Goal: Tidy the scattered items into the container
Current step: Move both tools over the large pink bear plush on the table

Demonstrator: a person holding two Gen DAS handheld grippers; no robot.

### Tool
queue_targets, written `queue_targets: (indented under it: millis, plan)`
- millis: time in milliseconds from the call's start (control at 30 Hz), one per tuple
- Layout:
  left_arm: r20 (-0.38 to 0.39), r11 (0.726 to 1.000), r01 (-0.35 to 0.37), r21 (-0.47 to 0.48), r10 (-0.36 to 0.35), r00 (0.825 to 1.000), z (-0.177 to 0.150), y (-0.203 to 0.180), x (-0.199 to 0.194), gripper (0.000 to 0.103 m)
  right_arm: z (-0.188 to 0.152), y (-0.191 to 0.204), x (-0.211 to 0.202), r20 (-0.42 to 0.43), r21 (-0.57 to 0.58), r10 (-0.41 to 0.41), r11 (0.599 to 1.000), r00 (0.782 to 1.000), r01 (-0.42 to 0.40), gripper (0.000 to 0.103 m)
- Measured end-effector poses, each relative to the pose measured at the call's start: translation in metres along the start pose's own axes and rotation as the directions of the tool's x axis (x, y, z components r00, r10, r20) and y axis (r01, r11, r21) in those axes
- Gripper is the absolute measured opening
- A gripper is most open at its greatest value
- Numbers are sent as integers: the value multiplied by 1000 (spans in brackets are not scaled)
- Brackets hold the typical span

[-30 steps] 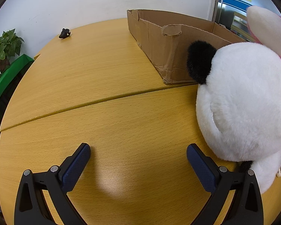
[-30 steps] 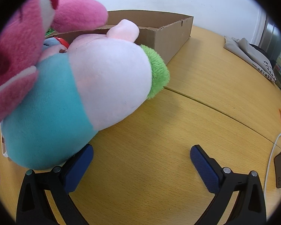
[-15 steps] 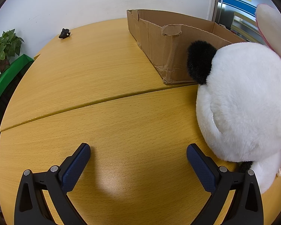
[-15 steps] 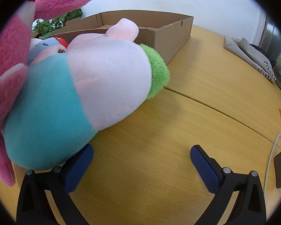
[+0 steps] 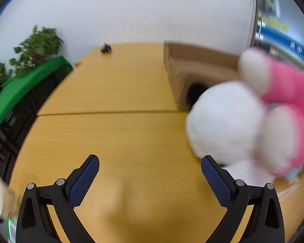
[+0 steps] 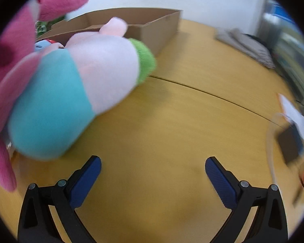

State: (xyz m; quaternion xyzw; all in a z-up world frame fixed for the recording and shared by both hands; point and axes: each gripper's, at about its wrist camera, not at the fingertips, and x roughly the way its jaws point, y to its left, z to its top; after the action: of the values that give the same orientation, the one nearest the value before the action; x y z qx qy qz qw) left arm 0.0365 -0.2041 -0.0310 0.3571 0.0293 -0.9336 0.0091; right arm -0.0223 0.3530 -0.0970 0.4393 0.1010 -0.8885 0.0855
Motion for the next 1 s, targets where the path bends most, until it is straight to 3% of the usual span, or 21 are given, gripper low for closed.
queue_targets:
  millis: [100, 167, 267, 333, 433, 600, 1000]
  plan:
    - [120, 1000, -12, -16, 13, 993, -7, -36, -68, 103, -21, 2, -66, 101, 117, -45, 993, 994, 33, 102]
    - [176, 1000, 8, -19, -4, 984, -7, -62, -97, 103, -28, 11, -113, 184, 202, -43, 979, 982, 5, 102]
    - [220, 995, 96, 1, -94, 971, -7, -106, -120, 103, -21, 41, -159, 276, 261, -40, 965, 960, -36, 102]
    - [212, 993, 119, 1, -116, 970, -4, -132, -120, 103, -9, 69, -176, 308, 295, -34, 954, 951, -62, 102]
    - [169, 992, 123, 8, -123, 978, -6, -164, -111, 103, 11, 106, -181, 302, 311, -1, 945, 953, -98, 102]
    - [111, 990, 141, -10, -139, 984, -8, -191, -107, 103, 24, 151, -172, 229, 299, -98, 954, 968, 25, 102]
    - [103, 992, 121, -32, -118, 988, 5, -188, -99, 103, 29, 150, -169, 221, 274, -162, 957, 962, 98, 102]
